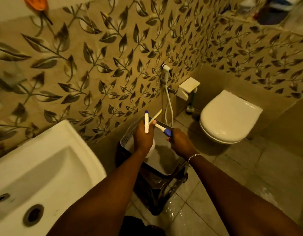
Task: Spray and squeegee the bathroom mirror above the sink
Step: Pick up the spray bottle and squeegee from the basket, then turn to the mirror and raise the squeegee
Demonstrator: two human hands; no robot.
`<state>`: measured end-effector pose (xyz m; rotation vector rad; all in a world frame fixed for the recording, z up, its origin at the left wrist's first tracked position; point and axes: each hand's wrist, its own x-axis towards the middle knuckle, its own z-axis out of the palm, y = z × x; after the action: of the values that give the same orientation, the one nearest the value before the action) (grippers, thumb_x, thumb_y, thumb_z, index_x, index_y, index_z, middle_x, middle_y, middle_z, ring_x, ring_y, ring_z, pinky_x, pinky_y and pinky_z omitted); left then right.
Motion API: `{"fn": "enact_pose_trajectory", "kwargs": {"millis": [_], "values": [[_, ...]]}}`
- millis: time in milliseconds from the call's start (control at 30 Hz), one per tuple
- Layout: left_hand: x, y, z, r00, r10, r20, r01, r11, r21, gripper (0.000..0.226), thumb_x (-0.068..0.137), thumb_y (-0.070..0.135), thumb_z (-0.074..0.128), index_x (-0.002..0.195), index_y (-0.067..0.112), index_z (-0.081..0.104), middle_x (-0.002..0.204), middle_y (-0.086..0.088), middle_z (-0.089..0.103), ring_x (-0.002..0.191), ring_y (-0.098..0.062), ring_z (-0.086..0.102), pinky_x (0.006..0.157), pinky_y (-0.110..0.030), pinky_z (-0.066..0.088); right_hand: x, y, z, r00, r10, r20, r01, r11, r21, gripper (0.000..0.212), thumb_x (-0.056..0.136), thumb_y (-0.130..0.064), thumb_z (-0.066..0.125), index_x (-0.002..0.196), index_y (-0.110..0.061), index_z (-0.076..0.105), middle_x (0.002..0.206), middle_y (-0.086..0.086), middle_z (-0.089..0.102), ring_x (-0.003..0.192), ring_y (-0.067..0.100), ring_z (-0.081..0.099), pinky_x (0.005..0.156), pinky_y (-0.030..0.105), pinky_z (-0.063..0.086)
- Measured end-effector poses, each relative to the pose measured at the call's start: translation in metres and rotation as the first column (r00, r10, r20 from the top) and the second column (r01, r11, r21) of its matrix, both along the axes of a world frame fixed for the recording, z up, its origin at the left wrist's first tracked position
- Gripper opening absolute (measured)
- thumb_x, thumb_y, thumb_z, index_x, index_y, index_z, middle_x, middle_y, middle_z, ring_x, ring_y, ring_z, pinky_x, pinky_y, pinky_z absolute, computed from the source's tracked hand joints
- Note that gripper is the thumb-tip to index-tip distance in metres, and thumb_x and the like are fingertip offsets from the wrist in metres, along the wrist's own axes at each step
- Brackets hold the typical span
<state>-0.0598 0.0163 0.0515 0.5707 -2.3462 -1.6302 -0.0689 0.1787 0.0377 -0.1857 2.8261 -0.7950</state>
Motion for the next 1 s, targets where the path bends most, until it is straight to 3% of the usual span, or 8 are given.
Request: {"fn": "enact_pose_trajectory", "kwargs": {"millis": [133, 267, 467, 567, 667, 733, 833, 1000], "values": [[0.008, -0.010, 0.047, 0.995, 0.018, -0.097, -0.027, 0.995, -0.092, 0.023, 0.088, 0.049, 0.070, 0.086, 0.032, 0.054, 0.074, 0.017, 0.057, 0.068, 0.003, 0.056, 0.058, -0.011, 0.037, 0.005, -0.004, 0.042, 0.999, -0.013, -0.036, 0.012, 0.999, -0.029, 0.031, 0.100, -0.022, 0.067, 0.129, -0.012, 0.059, 0.124, 0.013, 0.067, 0.102, 0.025, 0.065, 0.084, 0.034, 0.052], [0.011, -0.023, 0.095, 0.984, 0.067, -0.166, -0.094, 0.982, -0.166, 0.021, 0.091, 0.035, 0.070, 0.087, 0.028, 0.051, 0.088, -0.005, 0.066, 0.068, -0.006, 0.054, 0.060, -0.019, 0.041, 0.012, -0.008, 0.088, 0.997, -0.024, -0.075, 0.018, 0.996, -0.084, 0.028, 0.102, -0.026, 0.063, 0.127, -0.013, 0.059, 0.118, 0.011, 0.069, 0.090, 0.018, 0.057, 0.078, 0.032, 0.043], [0.023, -0.044, 0.172, 0.974, 0.054, -0.219, -0.096, 0.977, -0.190, 0.022, 0.091, 0.022, 0.069, 0.106, 0.006, 0.064, 0.105, -0.014, 0.063, 0.084, -0.022, 0.063, 0.068, -0.032, 0.052, 0.020, -0.022, 0.157, 0.996, -0.059, -0.070, 0.046, 0.982, -0.181, 0.029, 0.103, -0.024, 0.060, 0.129, -0.015, 0.051, 0.107, 0.010, 0.069, 0.072, 0.008, 0.056, 0.057, 0.020, 0.037], [0.034, -0.056, 0.212, 0.963, 0.051, -0.265, -0.117, 0.964, -0.239, 0.030, 0.091, 0.020, 0.069, 0.115, 0.005, 0.059, 0.116, -0.014, 0.056, 0.087, -0.015, 0.054, 0.068, -0.025, 0.045, 0.024, -0.032, 0.194, 0.992, -0.084, -0.097, 0.056, 0.963, -0.265, 0.036, 0.102, -0.026, 0.064, 0.133, -0.014, 0.050, 0.109, 0.006, 0.064, 0.085, 0.018, 0.061, 0.062, 0.023, 0.042], [0.046, -0.072, 0.250, 0.941, 0.059, -0.332, -0.136, 0.967, -0.214, 0.030, 0.089, 0.016, 0.069, 0.112, 0.008, 0.051, 0.112, -0.015, 0.055, 0.085, -0.018, 0.057, 0.062, -0.017, 0.043, 0.033, -0.044, 0.232, 0.987, -0.117, -0.114, 0.067, 0.926, -0.371, 0.040, 0.100, -0.027, 0.066, 0.135, -0.014, 0.051, 0.115, 0.009, 0.066, 0.100, 0.027, 0.066, 0.084, 0.041, 0.059], [0.053, -0.082, 0.273, 0.925, 0.048, -0.378, -0.124, 0.976, -0.179, 0.031, 0.090, 0.015, 0.068, 0.113, 0.012, 0.047, 0.106, -0.014, 0.058, 0.085, -0.025, 0.063, 0.062, -0.026, 0.052, 0.037, -0.054, 0.254, 0.980, -0.136, -0.143, 0.063, 0.903, -0.425, 0.037, 0.100, -0.030, 0.065, 0.133, -0.016, 0.055, 0.110, 0.009, 0.068, 0.096, 0.027, 0.068, 0.086, 0.044, 0.059], [0.066, -0.101, 0.307, 0.918, 0.052, -0.394, -0.113, 0.985, -0.132, 0.033, 0.093, 0.018, 0.065, 0.122, 0.014, 0.051, 0.107, -0.015, 0.065, 0.091, -0.030, 0.068, 0.072, -0.047, 0.061, 0.047, -0.075, 0.290, 0.975, -0.137, -0.177, 0.017, 0.833, -0.552, 0.033, 0.105, -0.039, 0.057, 0.129, -0.016, 0.060, 0.094, 0.002, 0.065, 0.079, 0.014, 0.062, 0.067, 0.027, 0.050], [0.085, -0.142, 0.359, 0.887, 0.113, -0.447, -0.174, 0.980, -0.098, 0.020, 0.094, 0.023, 0.060, 0.111, 0.012, 0.063, 0.093, -0.016, 0.069, 0.082, -0.033, 0.069, 0.072, -0.055, 0.059, 0.059, -0.115, 0.345, 0.968, -0.106, -0.227, -0.074, 0.744, -0.664, 0.031, 0.109, -0.044, 0.047, 0.100, -0.019, 0.063, 0.077, 0.000, 0.060, 0.068, 0.017, 0.056, 0.065, 0.038, 0.047]]}}
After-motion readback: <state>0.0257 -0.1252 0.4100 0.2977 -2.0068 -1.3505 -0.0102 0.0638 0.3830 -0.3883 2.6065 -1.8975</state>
